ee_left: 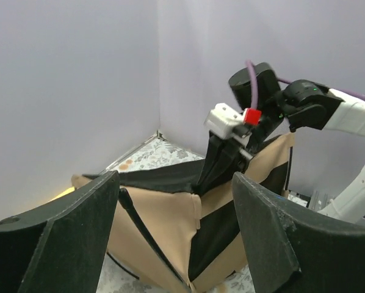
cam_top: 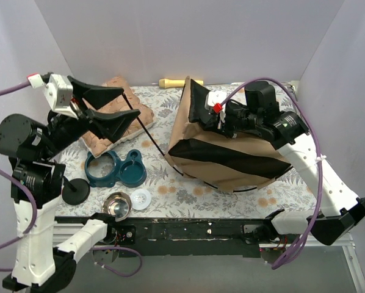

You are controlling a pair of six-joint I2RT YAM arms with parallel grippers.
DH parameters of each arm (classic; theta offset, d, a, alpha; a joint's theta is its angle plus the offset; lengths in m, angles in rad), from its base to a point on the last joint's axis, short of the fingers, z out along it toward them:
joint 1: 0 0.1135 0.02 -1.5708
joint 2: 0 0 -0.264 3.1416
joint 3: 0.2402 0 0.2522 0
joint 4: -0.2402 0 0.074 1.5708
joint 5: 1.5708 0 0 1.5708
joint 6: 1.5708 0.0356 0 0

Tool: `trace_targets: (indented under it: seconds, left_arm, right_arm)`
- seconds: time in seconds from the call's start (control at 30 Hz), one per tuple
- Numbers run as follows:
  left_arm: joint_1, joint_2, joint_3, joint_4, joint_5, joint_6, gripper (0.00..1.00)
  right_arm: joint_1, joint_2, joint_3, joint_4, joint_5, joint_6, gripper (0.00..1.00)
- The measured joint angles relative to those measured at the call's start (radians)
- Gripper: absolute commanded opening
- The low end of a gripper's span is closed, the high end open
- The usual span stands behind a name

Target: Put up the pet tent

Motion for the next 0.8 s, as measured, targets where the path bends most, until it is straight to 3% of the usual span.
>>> trace_targets:
  seconds: [0.23,0.37,0.53,0.67,0.77,0.8]
  left_arm:
    - [0.126,-0.143,-0.158,0.039,-0.017,-0.126,0.67]
    - [0.154,-0.175,-0.229,0.092,-0.040,-0.179,0.65]
    - [0.160,-0.178,-0.343,0.203,0.032,-0.240,0.57]
    - [0.160,-0.165,-0.431,0.315,0.118,-0.279,0.43]
    - [0.160,-0.136,-0.454,0.397,0.175,-0.317,0.12]
    - [0.160,-0.127,-0.454,0.421,0.198,-0.331,0.08]
  right_arm:
    - [-0.002,-0.043,0.000,-0.006,-0.028,0.008,0.01]
    - [-0.002,-0.044,0.000,-0.010,-0.031,0.005,0.01]
    - [-0.002,-0.044,0.000,-0.016,-0.047,0.000,0.01]
    - [-0.002,-0.044,0.000,-0.031,-0.062,-0.003,0.01]
    - [-0.002,-0.044,0.000,-0.041,-0.072,-0.003,0.01]
    - [-0.002,-0.044,0.000,-0.042,-0.074,-0.003,0.01]
